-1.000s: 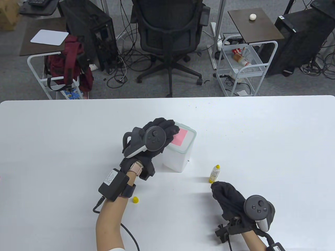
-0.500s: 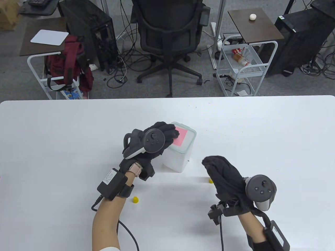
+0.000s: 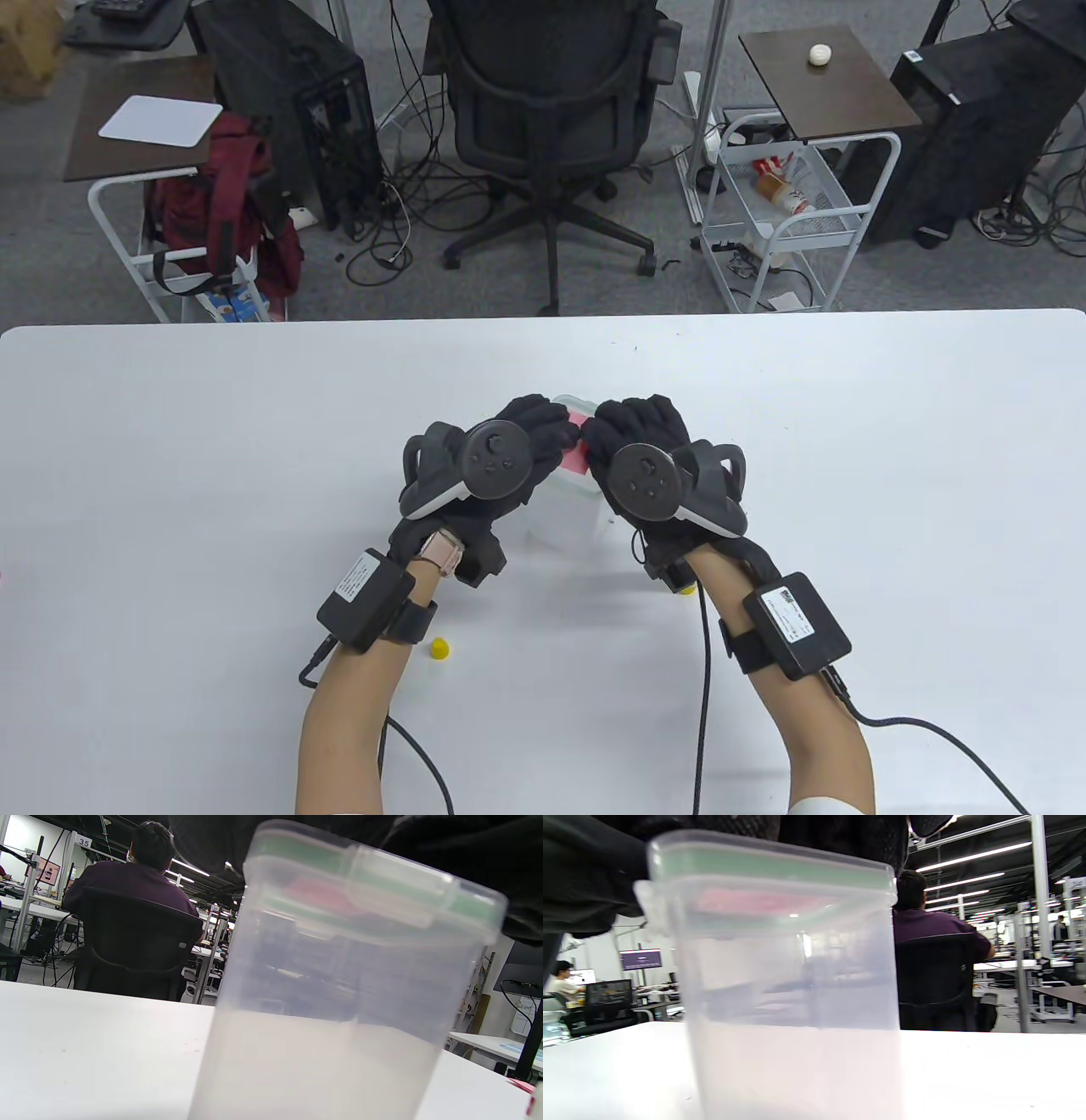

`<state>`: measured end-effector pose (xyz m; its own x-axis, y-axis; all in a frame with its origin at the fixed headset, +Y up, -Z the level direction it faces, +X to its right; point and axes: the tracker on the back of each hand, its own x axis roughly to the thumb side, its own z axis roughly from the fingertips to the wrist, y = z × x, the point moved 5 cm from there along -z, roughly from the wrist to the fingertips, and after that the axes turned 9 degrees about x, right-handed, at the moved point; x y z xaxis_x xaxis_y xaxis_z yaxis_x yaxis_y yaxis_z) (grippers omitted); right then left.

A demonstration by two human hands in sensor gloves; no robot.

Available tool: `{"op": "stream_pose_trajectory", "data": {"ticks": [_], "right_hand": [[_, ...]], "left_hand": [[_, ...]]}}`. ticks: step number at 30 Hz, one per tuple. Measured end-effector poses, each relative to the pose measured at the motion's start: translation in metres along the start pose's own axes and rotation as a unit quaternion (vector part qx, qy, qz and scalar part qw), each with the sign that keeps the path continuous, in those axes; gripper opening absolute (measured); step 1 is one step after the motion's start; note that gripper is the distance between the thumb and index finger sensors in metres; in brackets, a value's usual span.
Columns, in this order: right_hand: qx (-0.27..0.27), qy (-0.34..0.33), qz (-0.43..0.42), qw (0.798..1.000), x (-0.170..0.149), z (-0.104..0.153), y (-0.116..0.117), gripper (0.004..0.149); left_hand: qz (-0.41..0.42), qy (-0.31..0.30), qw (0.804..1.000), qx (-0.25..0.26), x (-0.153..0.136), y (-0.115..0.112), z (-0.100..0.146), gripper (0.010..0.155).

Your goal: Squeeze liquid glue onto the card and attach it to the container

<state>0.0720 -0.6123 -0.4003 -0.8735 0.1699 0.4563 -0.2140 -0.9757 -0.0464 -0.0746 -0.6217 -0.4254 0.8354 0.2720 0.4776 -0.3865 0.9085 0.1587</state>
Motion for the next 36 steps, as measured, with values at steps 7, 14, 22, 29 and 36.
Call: {"op": "stream_pose_trajectory", "data": {"ticks": [7, 14, 22, 29, 36], "right_hand": [[0.009, -0.06, 0.019, 0.998, 0.013, 0.013, -0.002, 0.043], [0.051, 0.011, -0.038, 0.998, -0.013, -0.019, -0.003, 0.042], [0.044, -0.062, 0.027, 0.997, 0.007, 0.003, -0.002, 0.044], [0.079, -0.088, -0.043, 0.992, 0.006, 0.01, -0.011, 0.041], [0.031, -0.011, -0.002, 0.999, -0.009, -0.006, -0.004, 0.043]], "left_hand": [[-0.001, 0.001, 1.0, 0.002, 0.0, 0.0, 0.0, 0.042], [-0.012, 0.003, 1.0, -0.01, 0.001, 0.0, -0.001, 0.043], [-0.028, 0.002, 1.0, -0.008, 0.004, 0.0, -0.001, 0.04], [-0.025, 0.007, 1.0, -0.008, 0.004, -0.001, -0.001, 0.042], [-0.029, 0.006, 1.0, -0.009, 0.005, 0.0, -0.001, 0.042]]}}
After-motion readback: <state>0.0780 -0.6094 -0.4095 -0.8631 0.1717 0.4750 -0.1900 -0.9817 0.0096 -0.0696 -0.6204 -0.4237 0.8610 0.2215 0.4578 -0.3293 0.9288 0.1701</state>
